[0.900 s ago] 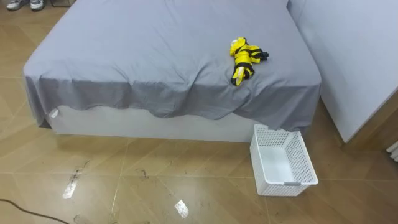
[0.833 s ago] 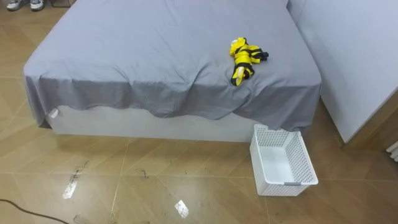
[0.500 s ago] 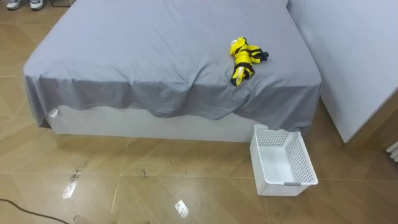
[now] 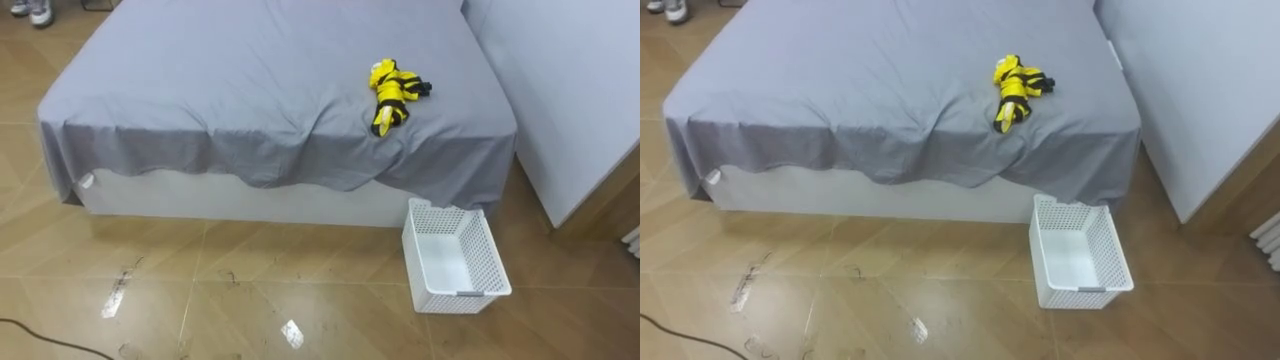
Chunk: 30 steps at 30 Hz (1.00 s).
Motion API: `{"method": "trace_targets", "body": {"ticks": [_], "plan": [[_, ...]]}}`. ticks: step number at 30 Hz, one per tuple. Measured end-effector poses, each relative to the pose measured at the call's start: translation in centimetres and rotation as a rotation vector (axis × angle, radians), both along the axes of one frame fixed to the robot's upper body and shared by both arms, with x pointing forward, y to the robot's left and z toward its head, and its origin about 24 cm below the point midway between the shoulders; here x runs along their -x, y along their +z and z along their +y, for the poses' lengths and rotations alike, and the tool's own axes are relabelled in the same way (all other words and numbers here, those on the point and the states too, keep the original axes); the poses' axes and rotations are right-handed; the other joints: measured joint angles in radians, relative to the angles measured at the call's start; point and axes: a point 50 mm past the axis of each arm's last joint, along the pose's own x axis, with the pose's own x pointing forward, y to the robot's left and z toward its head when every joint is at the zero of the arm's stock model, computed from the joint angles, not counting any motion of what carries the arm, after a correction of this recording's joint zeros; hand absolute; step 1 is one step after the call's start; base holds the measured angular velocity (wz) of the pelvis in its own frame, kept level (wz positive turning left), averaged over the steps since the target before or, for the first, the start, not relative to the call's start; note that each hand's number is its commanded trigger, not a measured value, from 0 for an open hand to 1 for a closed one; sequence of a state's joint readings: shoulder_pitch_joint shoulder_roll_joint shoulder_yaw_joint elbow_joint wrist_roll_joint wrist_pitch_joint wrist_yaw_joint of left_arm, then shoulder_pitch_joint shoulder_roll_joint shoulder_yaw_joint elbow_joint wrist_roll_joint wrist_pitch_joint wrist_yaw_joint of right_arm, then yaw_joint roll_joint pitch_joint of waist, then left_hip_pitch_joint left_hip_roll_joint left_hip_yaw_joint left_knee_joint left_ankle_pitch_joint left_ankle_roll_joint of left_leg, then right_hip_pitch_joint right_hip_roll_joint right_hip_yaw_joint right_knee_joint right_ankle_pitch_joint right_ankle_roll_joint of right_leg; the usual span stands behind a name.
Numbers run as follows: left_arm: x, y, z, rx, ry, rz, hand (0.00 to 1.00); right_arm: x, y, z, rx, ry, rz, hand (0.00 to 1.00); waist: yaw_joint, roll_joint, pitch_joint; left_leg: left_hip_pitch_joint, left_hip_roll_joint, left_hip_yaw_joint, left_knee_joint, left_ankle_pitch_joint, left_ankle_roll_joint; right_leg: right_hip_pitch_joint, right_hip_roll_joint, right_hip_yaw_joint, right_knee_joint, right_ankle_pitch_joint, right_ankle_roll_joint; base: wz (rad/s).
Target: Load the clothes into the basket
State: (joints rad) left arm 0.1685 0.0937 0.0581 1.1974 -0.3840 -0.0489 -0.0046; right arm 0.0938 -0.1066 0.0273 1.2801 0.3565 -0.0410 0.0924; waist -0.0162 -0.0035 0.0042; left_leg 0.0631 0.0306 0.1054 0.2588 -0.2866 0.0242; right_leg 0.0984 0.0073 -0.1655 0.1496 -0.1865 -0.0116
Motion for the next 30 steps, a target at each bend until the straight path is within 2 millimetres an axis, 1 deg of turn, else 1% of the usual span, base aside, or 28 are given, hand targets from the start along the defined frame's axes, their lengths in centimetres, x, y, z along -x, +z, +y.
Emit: {"method": "trace_targets", "body": {"ticks": [2, 3, 5, 6, 7, 8, 9, 10, 11, 12, 13, 14, 15, 16, 17, 18, 19, 20, 21, 22, 23, 24, 25, 26, 27, 28, 29, 30], "plan": [[-0.1, 0.0, 0.1, 0.016, 0.059, -0.014, 0.0, -0.1, 0.0, 0.0, -0.015, -0.016, -0.007, 0.0, -0.002, 0.003, 0.0009, -0.055, 0.014, 0.001, 0.122, -0.037, -0.015, -0.024, 0.01, -0.001, 0.039, -0.029, -0.007, 0.03], [0.0, 0.0, 0.3, 0.022, 0.099, -0.02, 0.0, 0.0, 0.0, 0.2, -0.025, -0.028, -0.009, 0.0, -0.003, -0.003, 0.001, -0.097, 0.024, 0.01, 0.216, -0.042, -0.023, -0.033, 0.01, 0.001, 0.058, -0.057, -0.021, 0.09], [-0.1, 0.1, 0.3, 0.031, 0.143, -0.031, 0.0, 0.3, 0.0, 0.0, -0.026, -0.051, -0.01, 0.0, -0.002, 0.0, 0.0006, -0.167, 0.053, 0.037, 0.376, -0.035, -0.033, -0.031, 0.011, 0.002, 0.078, -0.074, -0.028, 0.13], [-0.2, 0.1, 0.3, 0.037, 0.171, -0.048, 0.0, 0.3, 0.0, -0.1, -0.027, -0.079, -0.012, 0.0, -0.005, -0.006, 0.0069, -0.235, 0.067, 0.036, 0.506, -0.003, -0.032, -0.02, 0.013, 0.009, 0.097, -0.087, -0.037, 0.12], [-0.5, 0.2, 0.3, 0.044, 0.205, -0.077, 0.0, 0.6, 0.0, -0.2, -0.023, -0.102, -0.006, 0.0, -0.003, -0.01, 0.0051, -0.272, 0.057, 0.032, 0.528, -0.003, -0.009, -0.007, -0.003, 0.015, 0.112, -0.106, -0.033, 0.14], [-0.3, 0.2, 0.3, 0.047, 0.217, -0.08, 0.0, 0.8, 0.0, -0.4, -0.017, -0.11, -0.005, 0.0, -0.006, -0.011, 0.004, -0.29, 0.042, 0.033, 0.491, -0.006, -0.006, -0.004, -0.009, 0.022, 0.113, -0.115, -0.027, 0.11], [-0.8, 0.3, 0.1, 0.053, 0.219, -0.104, 0.0, 0.9, 0.1, -0.7, -0.004, -0.116, 0.0, 0.0, -0.007, -0.014, 0.0028, -0.336, 0.017, 0.03, 0.383, 0.006, -0.013, -0.008, -0.027, 0.031, 0.116, -0.132, -0.017, -0.03], [-1.0, 0.4, 0.1, 0.052, 0.231, -0.13, 0.0, 0.9, 0.1, -0.9, 0.004, -0.116, 0.003, 0.0, -0.002, -0.02, -0.0004, -0.375, -0.004, 0.032, 0.225, 0.046, -0.038, -0.011, -0.045, 0.043, 0.121, -0.145, -0.009, -0.16], [-1.0, 0.4, 0.1, 0.05, 0.236, -0.137, 0.0, 0.9, 0.1, -1.0, 0.005, -0.114, 0.005, 0.0, 0.0, -0.019, -0.0002, -0.391, -0.008, 0.035, 0.143, 0.077, -0.046, -0.011, -0.051, 0.051, 0.12, -0.15, -0.005, -0.43], [-0.5, 0.5, 0.2, 0.039, 0.248, -0.142, 0.0, 1.0, 0.1, -1.1, 0.007, -0.102, 0.013, 0.0, 0.008, -0.021, -0.0024, -0.405, -0.006, 0.056, 0.035, 0.166, -0.043, -0.002, -0.069, 0.066, 0.118, -0.168, 0.005, -0.54], [-0.1, 0.5, 0.3, 0.033, 0.26, -0.138, 0.0, 1.2, 0.2, -1.2, 0.012, -0.085, 0.025, 0.0, 0.013, -0.017, -0.0061, -0.403, -0.008, 0.065, -0.019, 0.24, -0.041, 0.027, -0.085, 0.079, 0.095, -0.176, 0.015, -0.5], [0.0, 0.5, 0.3, 0.032, 0.266, -0.138, 0.0, 1.2, 0.1, -1.2, 0.012, -0.079, 0.029, 0.0, 0.011, -0.02, -0.0089, -0.4, -0.013, 0.081, -0.025, 0.273, -0.03, 0.039, -0.095, 0.087, 0.083, -0.178, 0.017, -0.23], [0.1, 0.5, 0.4, 0.032, 0.27, -0.139, 0.0, 1.4, 0.1, -1.2, 0.01, -0.079, 0.033, 0.0, 0.007, -0.035, -0.0129, -0.405, -0.035, 0.105, -0.021, 0.312, 0.003, 0.054, -0.123, 0.091, 0.065, -0.185, 0.03, 0.06], [0.0, 0.5, 0.5, 0.034, 0.268, -0.148, 0.0, 1.4, 0.1, -1.2, 0.01, -0.075, 0.035, 0.0, 0.004, -0.055, -0.0177, -0.424, -0.07, 0.135, 0.011, 0.3, 0.052, 0.062, -0.169, 0.09, 0.059, -0.194, 0.061, 0.12], [-0.2, 0.5, 0.5, 0.037, 0.265, -0.156, 0.0, 1.2, 0.2, -1.2, 0.011, -0.074, 0.028, 0.0, -0.001, -0.071, -0.0211, -0.437, -0.089, 0.146, 0.039, 0.269, 0.062, 0.062, -0.19, 0.106, 0.058, -0.2, 0.066, 0.27], [-0.8, 0.5, 0.4, 0.041, 0.253, -0.166, 0.0, 0.9, 0.3, -1.4, 0.017, -0.077, 0.012, 0.0, -0.007, -0.057, -0.0228, -0.449, -0.112, 0.15, 0.1, 0.217, 0.083, 0.058, -0.206, 0.116, 0.083, -0.206, 0.072, 0.14], [-0.9, 0.5, 0.4, 0.041, 0.243, -0.162, 0.0, 0.7, 0.3, -1.3, 0.018, -0.079, 0.004, 0.0, -0.001, -0.056, -0.0156, -0.427, -0.122, 0.162, 0.148, 0.163, 0.095, 0.055, -0.222, 0.116, 0.134, -0.189, 0.095, 0.04], [-0.7, 0.5, 0.4, 0.039, 0.235, -0.154, 0.0, 0.6, 0.3, -1.1, 0.017, -0.078, -0.004, 0.0, 0.006, -0.061, -0.0107, -0.406, -0.124, 0.168, 0.16, 0.139, 0.099, 0.053, -0.229, 0.114, 0.183, -0.176, 0.103, -0.22], [-0.4, 0.4, 0.5, 0.036, 0.229, -0.137, 0.0, -0.1, 0.4, -0.8, 0.015, -0.076, -0.039, 0.0, 0.015, -0.064, -0.0019, -0.354, -0.134, 0.177, 0.164, 0.108, 0.107, 0.039, -0.243, 0.112, 0.305, -0.133, 0.107, -0.15], [-0.2, 0.4, 0.3, 0.037, 0.213, -0.124, 0.0, -0.8, 0.5, -0.7, 0.021, -0.072, -0.071, 0.0, 0.016, -0.051, -0.0012, -0.291, -0.137, 0.183, 0.14, 0.086, 0.114, 0.0, -0.25, 0.107, 0.446, -0.047, 0.101, -0.06], [-0.3, 0.3, 0.2, 0.039, 0.201, -0.121, 0.0, -1.1, 0.6, -0.7, 0.025, -0.069, -0.087, 0.0, 0.018, -0.045, -0.0007, -0.255, -0.142, 0.178, 0.109, 0.075, 0.117, -0.026, -0.251, 0.109, 0.522, 0.011, 0.094, 0.06], [-0.9, 0.3, 0.0, 0.039, 0.147, -0.124, 0.0, -1.8, 0.8, -0.6, 0.027, -0.066, -0.115, 0.0, 0.019, -0.029, -0.003, -0.186, -0.153, 0.155, 0.044, 0.057, 0.112, -0.089, -0.257, 0.106, 0.663, 0.077, 0.084, 0.09], [-1.7, 0.4, -0.2, 0.035, 0.107, -0.138, 0.0, -3.2, 1.1, -0.6, 0.025, -0.054, -0.159, 0.0, 0.024, -0.035, 0.0128, -0.142, -0.154, 0.138, 0.012, 0.051, 0.113, -0.169, -0.242, 0.095, 0.775, 0.02, 0.07, 0.12], [-2.1, 0.4, -0.3, 0.033, 0.089, -0.143, 0.0, -4.1, 1.3, -0.5, 0.023, -0.047, -0.19, 0.0, 0.026, -0.024, 0.0099, -0.122, -0.151, 0.131, -0.005, 0.049, 0.112, -0.218, -0.228, 0.081, 0.81, -0.022, 0.048, 0.12], [-2.7, 0.5, -0.5, 0.029, 0.058, -0.151, 0.0, -5.6, 1.9, -0.4, 0.023, -0.039, -0.25, 0.0, 0.036, -0.018, 0.0139, -0.093, -0.136, 0.119, -0.033, 0.046, 0.109, -0.315, -0.192, 0.062, 0.827, -0.084, 0.02, 0.15], [-3.4, 0.6, -0.6, 0.025, 0.028, -0.166, 0.0, -6.9, 2.5, -0.4, 0.03, -0.033, -0.306, 0.0, 0.04, -0.004, 0.0213, -0.067, -0.113, 0.107, -0.047, 0.033, 0.1, -0.398, -0.14, 0.029, 0.766, -0.119, 0.006, 0.15], [-3.6, 0.6, -0.6, 0.024, 0.016, -0.169, 0.0, -7.7, 2.7, -0.3, 0.034, -0.031, -0.331, 0.0, 0.043, 0.001, 0.0238, -0.054, -0.102, 0.102, -0.053, 0.028, 0.096, -0.434, -0.115, 0.019, 0.712, -0.122, 0.004, 0.21], [-3.7, 0.6, -0.8, 0.024, -0.016, -0.164, 0.0, -8.2, 3.0, -0.2, 0.042, -0.027, -0.351, 0.0, 0.041, 0.011, 0.0232, -0.023, -0.082, 0.084, -0.07, 0.016, 0.084, -0.486, -0.067, 0.008, 0.559, -0.113, 0.0, 0.42]]}}
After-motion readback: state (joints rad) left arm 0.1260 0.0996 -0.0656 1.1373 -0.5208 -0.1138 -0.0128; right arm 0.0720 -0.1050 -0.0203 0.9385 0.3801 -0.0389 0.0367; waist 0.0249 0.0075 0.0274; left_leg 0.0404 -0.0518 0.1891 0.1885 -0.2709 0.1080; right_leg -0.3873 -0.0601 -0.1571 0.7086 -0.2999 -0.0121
